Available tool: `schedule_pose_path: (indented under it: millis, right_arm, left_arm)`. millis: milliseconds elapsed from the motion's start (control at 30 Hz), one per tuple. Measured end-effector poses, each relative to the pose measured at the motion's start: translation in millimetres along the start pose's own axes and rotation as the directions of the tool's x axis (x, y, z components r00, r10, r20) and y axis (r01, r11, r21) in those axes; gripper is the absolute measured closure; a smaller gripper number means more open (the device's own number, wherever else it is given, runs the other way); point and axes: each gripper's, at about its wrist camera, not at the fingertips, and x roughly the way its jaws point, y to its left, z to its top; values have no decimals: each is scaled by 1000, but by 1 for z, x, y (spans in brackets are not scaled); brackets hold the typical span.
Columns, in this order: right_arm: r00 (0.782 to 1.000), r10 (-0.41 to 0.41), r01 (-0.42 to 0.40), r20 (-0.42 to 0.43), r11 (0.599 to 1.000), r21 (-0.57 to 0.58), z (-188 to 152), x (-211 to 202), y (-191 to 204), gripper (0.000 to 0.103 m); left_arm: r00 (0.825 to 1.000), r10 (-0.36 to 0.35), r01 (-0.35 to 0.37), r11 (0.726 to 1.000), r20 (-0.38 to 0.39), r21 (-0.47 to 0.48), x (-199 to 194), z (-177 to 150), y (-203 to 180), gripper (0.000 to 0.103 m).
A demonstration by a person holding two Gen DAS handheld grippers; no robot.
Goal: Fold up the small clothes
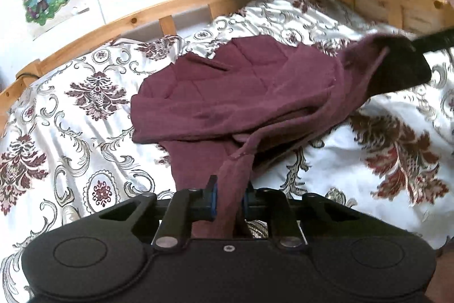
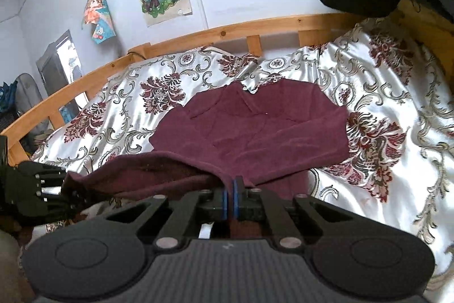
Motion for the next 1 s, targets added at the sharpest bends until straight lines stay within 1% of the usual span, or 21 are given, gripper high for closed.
schedule_pose_path:
  millis: [100,167,300,400,467,533,633,700,767,900,1000]
  right_arm:
    - [999,-12,12,36,1000,-3,-7,-20,5,98]
    - [998,-20,20,57,1000,-1,-9,-31,9,98]
    - [996,-18,18,90,1000,3,-13,-58,18,98]
    - [994,0,-1,113,1000,13,-14,-81,25,99]
    - [992,15,-16,124,1000,11,-13,-93,28,99]
    - [993,15,-16,121,1000,3,-7,-96,30,99]
    - [993,-16,23,115,998,-59,10,-85,33,99]
    - [993,-43,56,114,992,-114,29,-70,33,98]
    - [991,-69,88,115,983,-164,56,-49,25,98]
    - [990,-101,120,95,970,-214,109,5,-3,98]
    - [990,-130,138,51,963,-229,136,54,-29,98]
  left_arm:
    - [999,-10,12,999,39,-46,-14,3,7,89]
    - [998,-24,27,998,63,-57,-24,6,10,89]
    - [993,-53,54,999,106,-9,-51,11,12,90]
    - [984,-122,123,992,130,-1,-76,13,21,90]
    - [979,-167,168,986,120,3,-87,17,27,90]
    - [974,-200,200,980,103,11,-92,23,33,90]
    - [978,-197,197,980,76,-4,-86,47,41,90]
    - [982,-174,176,984,70,-38,-77,72,47,89]
    - [988,-144,147,988,59,-56,-61,103,53,89]
    - [999,-54,53,998,-9,-38,-16,161,64,89]
    - [998,-42,38,996,-54,-75,31,192,82,88]
